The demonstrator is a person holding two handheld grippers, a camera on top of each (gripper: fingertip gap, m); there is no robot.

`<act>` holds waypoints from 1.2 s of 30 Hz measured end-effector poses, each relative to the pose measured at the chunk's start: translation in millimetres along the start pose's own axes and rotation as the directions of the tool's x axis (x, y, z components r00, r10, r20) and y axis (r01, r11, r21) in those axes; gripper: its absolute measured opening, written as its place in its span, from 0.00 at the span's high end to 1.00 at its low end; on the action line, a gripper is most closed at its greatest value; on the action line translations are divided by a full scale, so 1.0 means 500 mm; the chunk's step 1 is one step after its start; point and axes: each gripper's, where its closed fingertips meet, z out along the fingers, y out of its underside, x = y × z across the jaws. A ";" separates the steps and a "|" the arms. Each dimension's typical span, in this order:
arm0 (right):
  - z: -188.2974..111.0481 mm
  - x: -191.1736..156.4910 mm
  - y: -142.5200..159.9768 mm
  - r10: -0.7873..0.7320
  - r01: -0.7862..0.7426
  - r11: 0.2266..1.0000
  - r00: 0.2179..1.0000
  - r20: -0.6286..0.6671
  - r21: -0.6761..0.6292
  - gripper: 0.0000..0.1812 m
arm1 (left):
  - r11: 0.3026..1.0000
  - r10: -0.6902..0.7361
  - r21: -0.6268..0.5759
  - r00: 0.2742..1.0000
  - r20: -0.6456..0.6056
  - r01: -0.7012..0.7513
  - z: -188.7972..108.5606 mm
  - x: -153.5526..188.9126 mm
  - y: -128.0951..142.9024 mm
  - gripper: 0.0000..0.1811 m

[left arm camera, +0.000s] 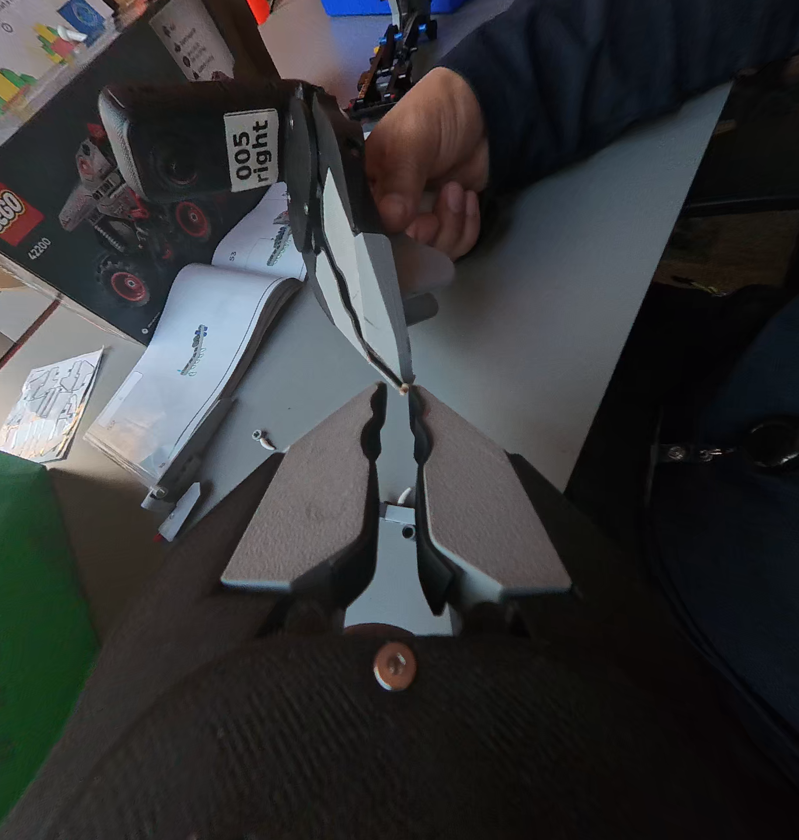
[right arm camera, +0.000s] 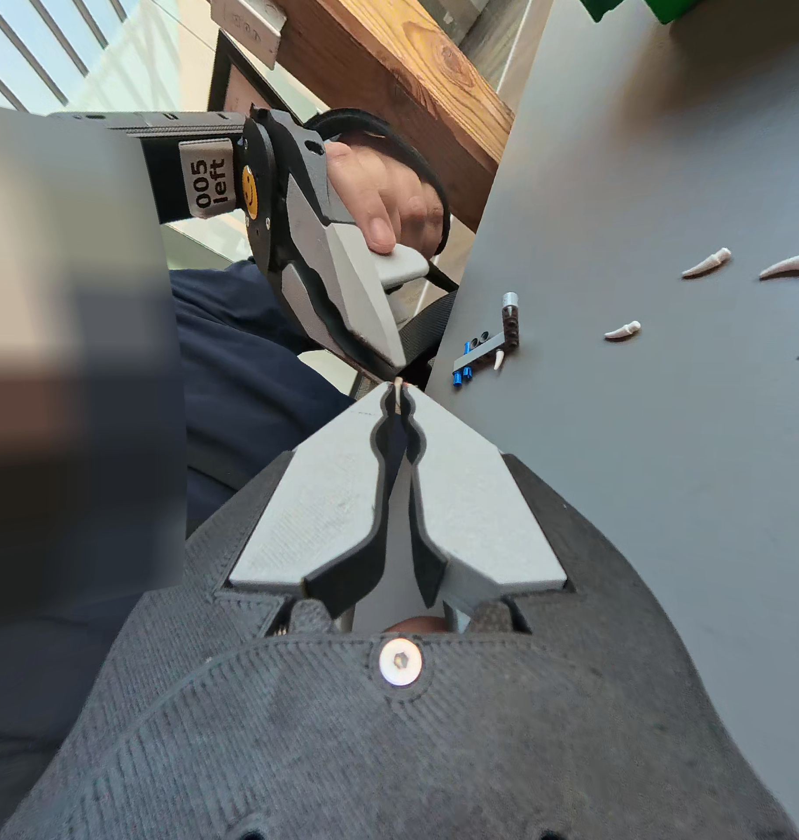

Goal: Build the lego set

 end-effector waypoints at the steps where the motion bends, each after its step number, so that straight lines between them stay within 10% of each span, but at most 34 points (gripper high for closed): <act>1: 0.000 -0.001 -0.001 0.002 -0.002 1.000 1.000 0.005 0.002 1.00 | 1.000 -0.007 0.000 1.000 -0.010 0.007 0.001 0.002 0.001 0.97; 29: -0.009 0.059 -0.002 -0.073 0.068 0.997 0.970 -0.230 -0.029 1.00 | 0.919 -0.388 -0.115 0.917 -0.091 0.378 0.035 -0.009 0.062 1.00; 36: -0.021 0.040 -0.025 -0.448 0.439 0.891 0.812 -0.374 -0.113 0.94 | 0.835 -0.550 -0.138 0.819 -0.162 0.533 0.026 -0.011 0.062 1.00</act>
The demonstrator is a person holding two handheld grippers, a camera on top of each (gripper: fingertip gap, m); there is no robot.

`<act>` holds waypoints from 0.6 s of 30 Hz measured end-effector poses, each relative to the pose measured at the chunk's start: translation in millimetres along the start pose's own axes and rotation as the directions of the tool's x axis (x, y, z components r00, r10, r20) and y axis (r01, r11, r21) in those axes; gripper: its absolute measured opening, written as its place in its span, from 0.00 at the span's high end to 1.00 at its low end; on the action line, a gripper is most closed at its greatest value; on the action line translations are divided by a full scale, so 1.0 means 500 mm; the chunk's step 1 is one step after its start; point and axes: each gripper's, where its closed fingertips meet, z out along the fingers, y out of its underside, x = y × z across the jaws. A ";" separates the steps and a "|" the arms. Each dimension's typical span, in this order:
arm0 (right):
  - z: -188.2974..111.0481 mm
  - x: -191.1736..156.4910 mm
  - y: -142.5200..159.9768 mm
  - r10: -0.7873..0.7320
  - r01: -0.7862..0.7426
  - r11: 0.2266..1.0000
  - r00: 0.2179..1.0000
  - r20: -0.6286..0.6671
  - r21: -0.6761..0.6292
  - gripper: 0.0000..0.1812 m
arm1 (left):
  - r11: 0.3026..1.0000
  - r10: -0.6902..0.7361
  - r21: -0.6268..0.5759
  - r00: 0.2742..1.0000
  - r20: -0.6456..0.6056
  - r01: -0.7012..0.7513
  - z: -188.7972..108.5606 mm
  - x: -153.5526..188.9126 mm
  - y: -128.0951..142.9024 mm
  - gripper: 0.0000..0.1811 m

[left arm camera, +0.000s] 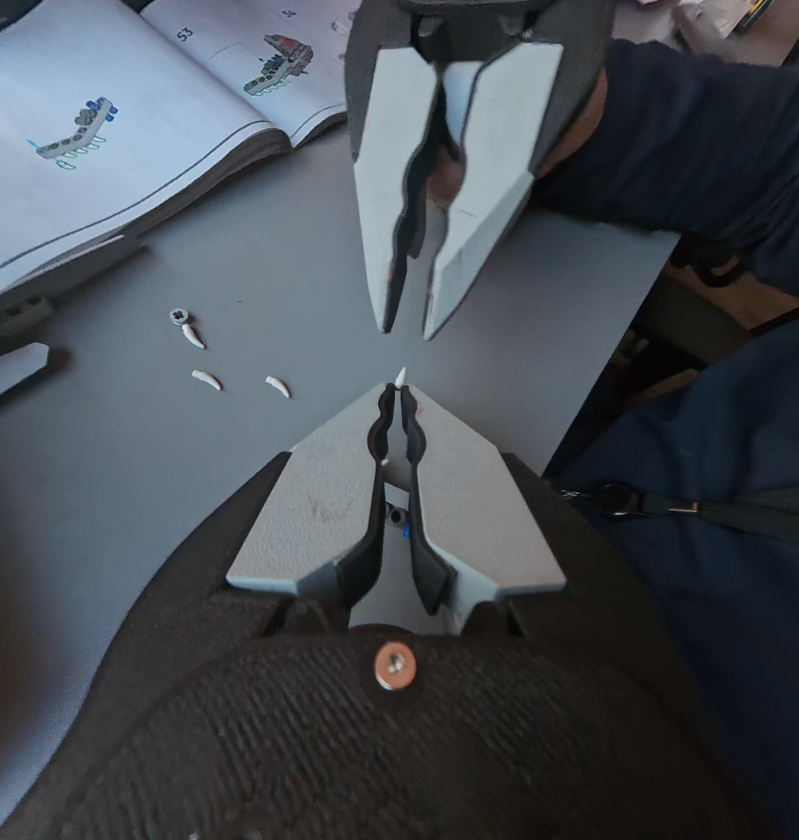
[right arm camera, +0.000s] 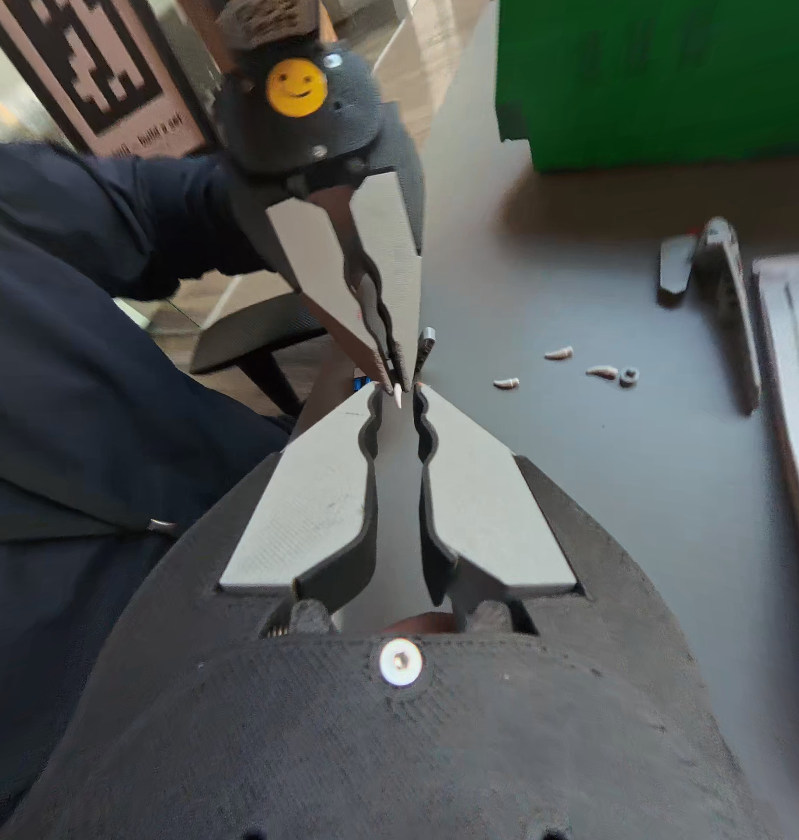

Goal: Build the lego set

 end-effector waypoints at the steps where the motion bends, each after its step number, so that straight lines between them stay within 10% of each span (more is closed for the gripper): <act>1: 0.004 -0.004 0.001 -0.064 0.063 0.998 0.998 -0.030 -0.011 0.94 | 1.000 -0.028 0.009 0.999 -0.026 0.028 -0.002 0.003 -0.003 1.00; 18: 0.012 -0.016 0.006 -0.226 0.224 0.974 0.970 -0.093 -0.036 0.98 | 0.981 -0.147 0.099 0.973 -0.178 0.167 -0.011 0.019 -0.023 1.00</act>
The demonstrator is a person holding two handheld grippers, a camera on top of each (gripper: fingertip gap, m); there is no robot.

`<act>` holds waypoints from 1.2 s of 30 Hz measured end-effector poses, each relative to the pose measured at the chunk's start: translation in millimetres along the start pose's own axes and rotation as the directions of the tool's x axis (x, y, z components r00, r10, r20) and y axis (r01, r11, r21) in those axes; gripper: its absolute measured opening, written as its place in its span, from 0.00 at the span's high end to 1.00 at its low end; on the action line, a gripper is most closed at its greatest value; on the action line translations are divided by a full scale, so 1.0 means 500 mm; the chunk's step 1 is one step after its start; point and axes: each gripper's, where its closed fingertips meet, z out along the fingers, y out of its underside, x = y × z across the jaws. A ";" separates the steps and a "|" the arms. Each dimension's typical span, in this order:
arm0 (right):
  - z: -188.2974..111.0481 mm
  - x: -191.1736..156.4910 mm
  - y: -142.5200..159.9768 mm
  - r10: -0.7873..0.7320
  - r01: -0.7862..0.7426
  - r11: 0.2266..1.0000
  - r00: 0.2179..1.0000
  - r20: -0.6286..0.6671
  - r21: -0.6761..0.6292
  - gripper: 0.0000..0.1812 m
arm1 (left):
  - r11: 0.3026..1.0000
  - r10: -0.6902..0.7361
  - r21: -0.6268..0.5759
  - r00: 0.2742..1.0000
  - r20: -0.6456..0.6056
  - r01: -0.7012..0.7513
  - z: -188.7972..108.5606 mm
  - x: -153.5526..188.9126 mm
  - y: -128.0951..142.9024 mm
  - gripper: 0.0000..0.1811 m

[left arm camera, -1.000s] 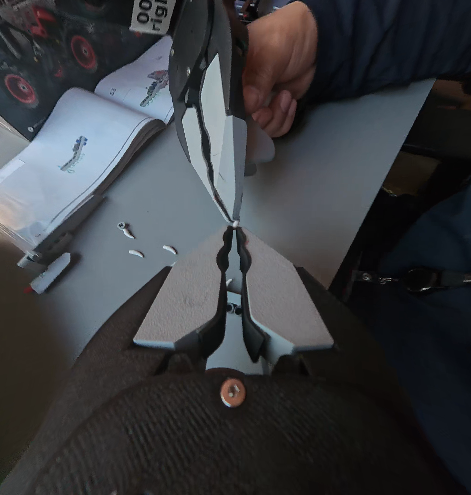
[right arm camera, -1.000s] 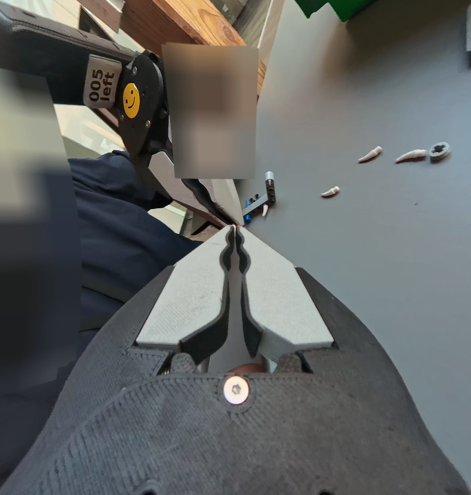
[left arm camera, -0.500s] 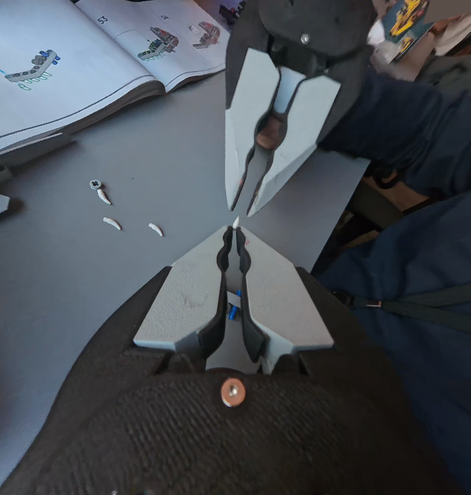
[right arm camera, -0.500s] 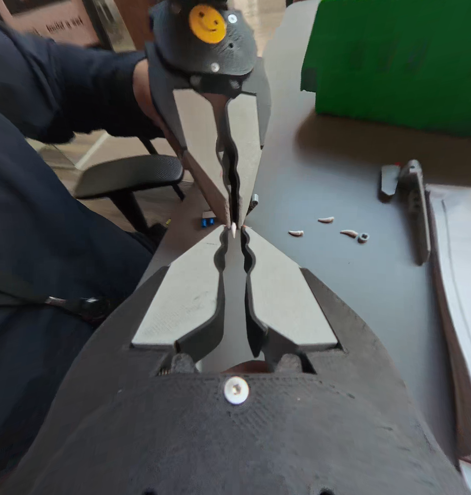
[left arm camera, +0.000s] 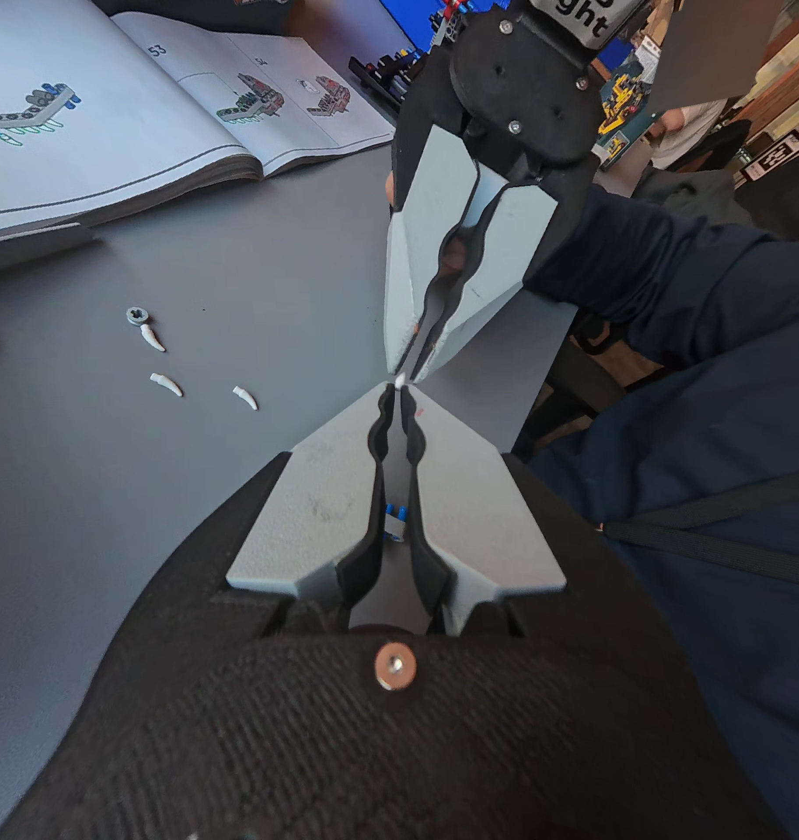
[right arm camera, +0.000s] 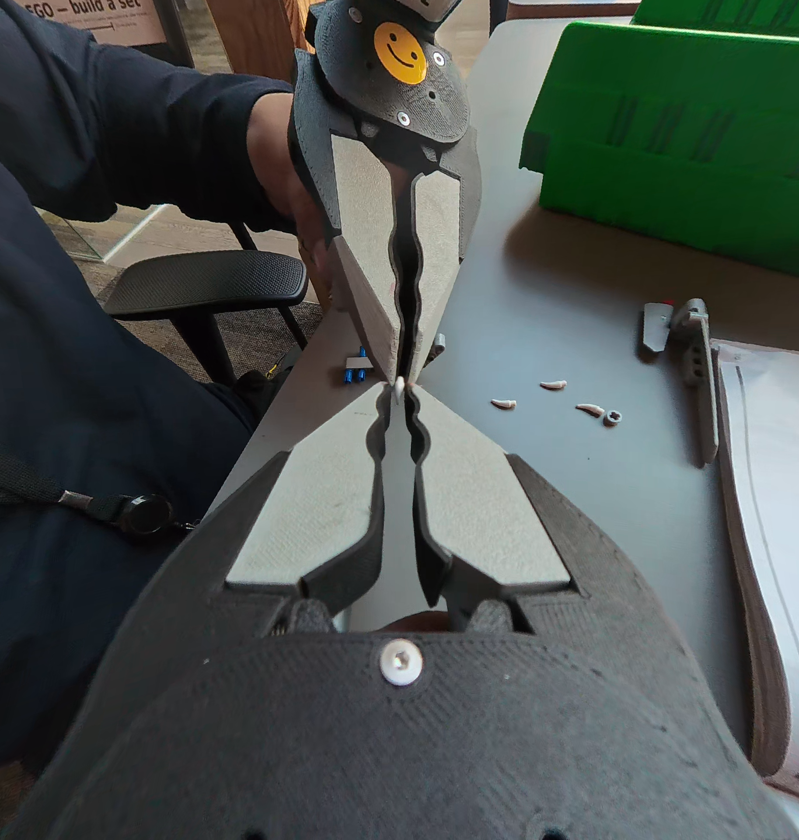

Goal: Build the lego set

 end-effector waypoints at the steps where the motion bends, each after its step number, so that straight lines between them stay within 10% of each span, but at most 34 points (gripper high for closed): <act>1: 0.001 0.001 0.001 -0.002 0.002 1.000 1.000 -0.004 -0.003 0.99 | 1.000 -0.003 0.004 1.000 -0.001 0.003 0.000 0.000 -0.001 1.00; 14: 0.001 0.011 0.006 0.113 -0.113 0.994 0.993 0.029 -0.004 1.00 | 0.994 0.111 0.014 0.991 0.077 -0.112 -0.005 -0.008 -0.005 0.97; 22: 0.000 0.010 0.009 0.257 -0.258 0.966 0.960 0.113 -0.008 1.00 | 0.825 0.557 -0.119 0.760 0.335 -0.552 -0.001 -0.012 -0.007 0.97; 36: -0.004 0.002 -0.002 0.344 -0.353 0.935 0.918 0.195 0.013 1.00 | 0.699 0.698 -0.197 0.594 0.400 -0.688 -0.002 -0.004 -0.011 1.00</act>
